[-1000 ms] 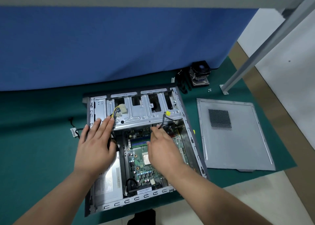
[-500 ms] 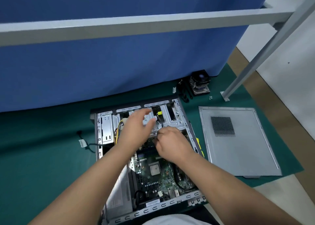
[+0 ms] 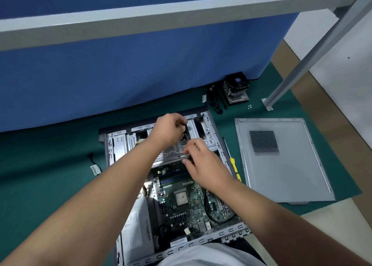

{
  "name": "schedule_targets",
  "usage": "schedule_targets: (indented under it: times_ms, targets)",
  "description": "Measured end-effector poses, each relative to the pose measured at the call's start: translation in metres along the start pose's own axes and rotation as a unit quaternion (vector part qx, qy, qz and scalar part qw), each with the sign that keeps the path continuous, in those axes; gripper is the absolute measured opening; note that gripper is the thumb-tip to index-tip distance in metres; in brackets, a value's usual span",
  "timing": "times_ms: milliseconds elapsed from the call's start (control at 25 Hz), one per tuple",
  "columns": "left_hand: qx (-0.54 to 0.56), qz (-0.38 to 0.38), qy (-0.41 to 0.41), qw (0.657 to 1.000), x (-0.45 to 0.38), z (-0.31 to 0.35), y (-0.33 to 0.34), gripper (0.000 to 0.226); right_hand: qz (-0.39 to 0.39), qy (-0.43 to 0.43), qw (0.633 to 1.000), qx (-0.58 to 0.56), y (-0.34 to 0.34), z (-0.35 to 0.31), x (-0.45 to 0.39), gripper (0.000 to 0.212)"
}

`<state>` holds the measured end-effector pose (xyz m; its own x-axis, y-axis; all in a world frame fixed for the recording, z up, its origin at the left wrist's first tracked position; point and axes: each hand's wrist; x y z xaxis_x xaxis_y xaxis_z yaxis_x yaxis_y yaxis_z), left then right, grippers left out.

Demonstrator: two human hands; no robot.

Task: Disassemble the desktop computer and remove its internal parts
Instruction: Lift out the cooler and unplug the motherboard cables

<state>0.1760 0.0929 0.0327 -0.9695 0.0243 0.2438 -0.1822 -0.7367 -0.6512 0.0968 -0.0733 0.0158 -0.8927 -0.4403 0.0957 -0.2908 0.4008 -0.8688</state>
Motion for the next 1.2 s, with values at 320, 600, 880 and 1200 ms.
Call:
schedule_targets:
  times_ms: [320,600,880,1200]
  targets:
    - [-0.1,-0.03,0.078,0.991,-0.021,-0.008,0.004,0.024,0.089,0.172,0.976,-0.101,0.005,-0.013,-0.027,0.03]
    - [-0.214,-0.041,0.136,0.966,-0.036,-0.026,0.008,0.021,0.059,0.195,0.977,-0.063,0.004,-0.011,-0.045,0.023]
    - [-0.218,-0.102,0.185,0.953,-0.047,-0.041,0.002,0.029,0.031,0.243,0.969,-0.036,0.009,-0.024,-0.059,0.017]
    - [-0.255,-0.096,0.181,0.945,-0.041,-0.049,0.007,0.032,0.031,0.227,0.972,-0.053,0.011,-0.025,-0.051,0.019]
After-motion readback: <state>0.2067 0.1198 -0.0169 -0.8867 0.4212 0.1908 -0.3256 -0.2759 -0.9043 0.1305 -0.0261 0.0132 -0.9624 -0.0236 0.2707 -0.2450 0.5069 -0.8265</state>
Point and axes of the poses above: each hand's wrist, its own x-axis away from the middle knuckle, its own y-axis out of the palm, z = x × y, and after that the axes turned 2 degrees about y, right-handed
